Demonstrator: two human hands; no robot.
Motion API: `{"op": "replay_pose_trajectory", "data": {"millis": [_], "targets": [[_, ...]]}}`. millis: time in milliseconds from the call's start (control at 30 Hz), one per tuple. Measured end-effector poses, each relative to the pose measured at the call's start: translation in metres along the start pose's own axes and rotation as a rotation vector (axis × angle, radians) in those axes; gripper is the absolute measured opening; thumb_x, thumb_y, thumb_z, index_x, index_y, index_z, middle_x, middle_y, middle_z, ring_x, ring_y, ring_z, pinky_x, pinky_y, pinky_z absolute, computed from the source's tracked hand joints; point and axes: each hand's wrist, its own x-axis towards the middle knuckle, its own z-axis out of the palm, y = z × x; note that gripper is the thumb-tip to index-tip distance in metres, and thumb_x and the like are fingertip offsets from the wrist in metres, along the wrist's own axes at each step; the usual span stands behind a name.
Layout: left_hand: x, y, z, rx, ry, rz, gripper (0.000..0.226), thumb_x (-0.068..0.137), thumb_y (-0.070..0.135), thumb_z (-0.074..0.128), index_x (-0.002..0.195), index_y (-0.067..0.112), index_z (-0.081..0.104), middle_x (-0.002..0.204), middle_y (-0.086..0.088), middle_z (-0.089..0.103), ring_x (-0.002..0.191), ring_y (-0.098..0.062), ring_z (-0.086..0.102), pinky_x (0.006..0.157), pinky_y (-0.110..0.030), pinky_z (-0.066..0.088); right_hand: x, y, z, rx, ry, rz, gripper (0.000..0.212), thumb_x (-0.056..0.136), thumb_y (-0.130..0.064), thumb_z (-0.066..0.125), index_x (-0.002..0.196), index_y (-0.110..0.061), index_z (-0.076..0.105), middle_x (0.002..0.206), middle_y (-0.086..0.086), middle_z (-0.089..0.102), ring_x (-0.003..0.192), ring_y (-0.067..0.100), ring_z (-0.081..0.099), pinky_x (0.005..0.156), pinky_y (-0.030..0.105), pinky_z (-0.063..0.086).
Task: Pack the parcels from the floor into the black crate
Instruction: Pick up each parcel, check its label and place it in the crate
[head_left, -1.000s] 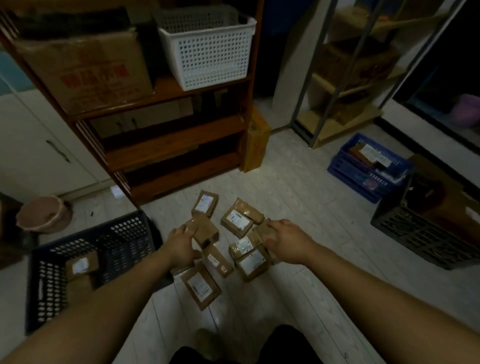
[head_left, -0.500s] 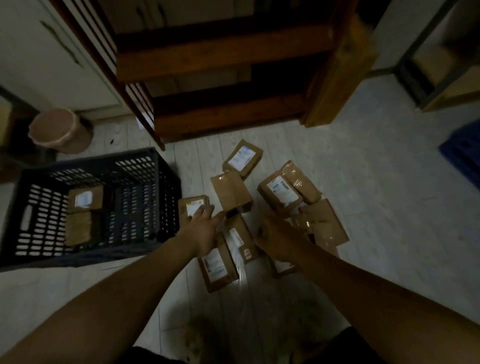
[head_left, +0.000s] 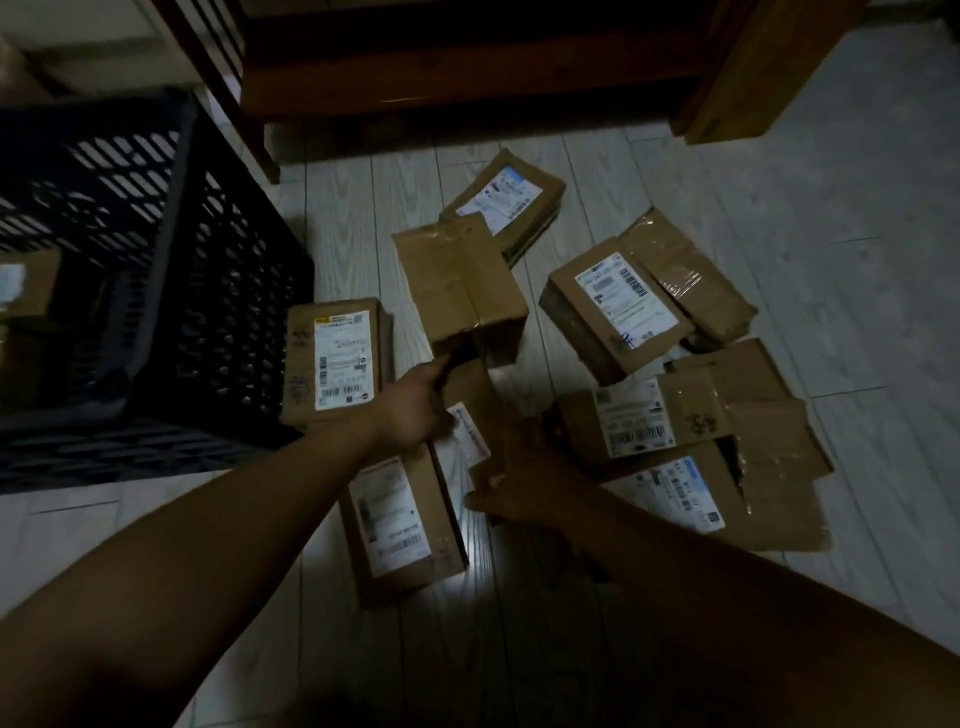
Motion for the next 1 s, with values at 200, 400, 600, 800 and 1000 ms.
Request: {"op": "replay_pose_trajectory", "data": {"millis": [200, 400, 600, 800, 1000], "targets": [[0.008, -0.002, 0.01, -0.292, 0.017, -0.114, 0.063, 0.085, 0.002, 0.062, 0.141, 0.012, 0.036, 0.132, -0.014, 0.052, 0.111, -0.026, 0.055, 0.095, -0.041, 0.05, 0.002, -0.001, 0.011, 0.001, -0.037, 0.0, 0.082, 0.085, -0.031, 0.068, 0.148, -0.016, 0.017, 0.147, 0.009, 0.034, 0.129, 0.027, 0.041, 0.106, 0.038, 0.037], [0.002, -0.007, 0.001, -0.517, 0.128, -0.189, 0.048, 0.086, 0.015, 0.064, 0.13, 0.018, 0.045, 0.118, -0.01, 0.059, 0.102, -0.028, 0.061, 0.088, -0.042, 0.053, 0.003, -0.007, -0.003, 0.092, 0.072, 0.034, 0.113, 0.08, -0.038, 0.071, 0.15, -0.024, -0.016, 0.154, 0.009, 0.022, 0.131, 0.028, 0.041, 0.109, 0.045, 0.035], [-0.047, 0.013, -0.037, -0.727, 0.227, -0.254, 0.044, 0.083, 0.012, 0.066, 0.119, 0.022, 0.043, 0.122, -0.013, 0.055, 0.104, -0.031, 0.059, 0.088, -0.051, 0.052, -0.04, -0.033, -0.057, 0.069, 0.088, -0.053, 0.11, 0.077, -0.034, 0.073, 0.151, -0.031, -0.009, 0.15, 0.005, 0.03, 0.125, 0.025, 0.045, 0.103, 0.04, 0.036], [-0.161, 0.098, -0.125, -0.73, 0.245, -0.245, 0.058, 0.089, 0.019, 0.061, 0.141, 0.024, 0.037, 0.13, -0.006, 0.054, 0.113, -0.027, 0.057, 0.096, -0.044, 0.047, -0.159, -0.104, -0.166, 0.076, 0.048, -0.13, 0.103, 0.077, -0.032, 0.075, 0.151, -0.028, 0.005, 0.152, 0.004, 0.029, 0.134, 0.028, 0.037, 0.108, 0.045, 0.035], [-0.296, 0.196, -0.247, -0.666, 0.324, -0.168, 0.056, 0.087, 0.024, 0.064, 0.137, 0.026, 0.038, 0.122, -0.002, 0.054, 0.106, -0.022, 0.057, 0.09, -0.039, 0.05, -0.297, -0.202, -0.292, -0.066, 0.06, -0.229, 0.102, 0.08, -0.034, 0.072, 0.152, -0.03, 0.0, 0.153, 0.003, 0.028, 0.134, 0.025, 0.036, 0.105, 0.035, 0.035]]}}
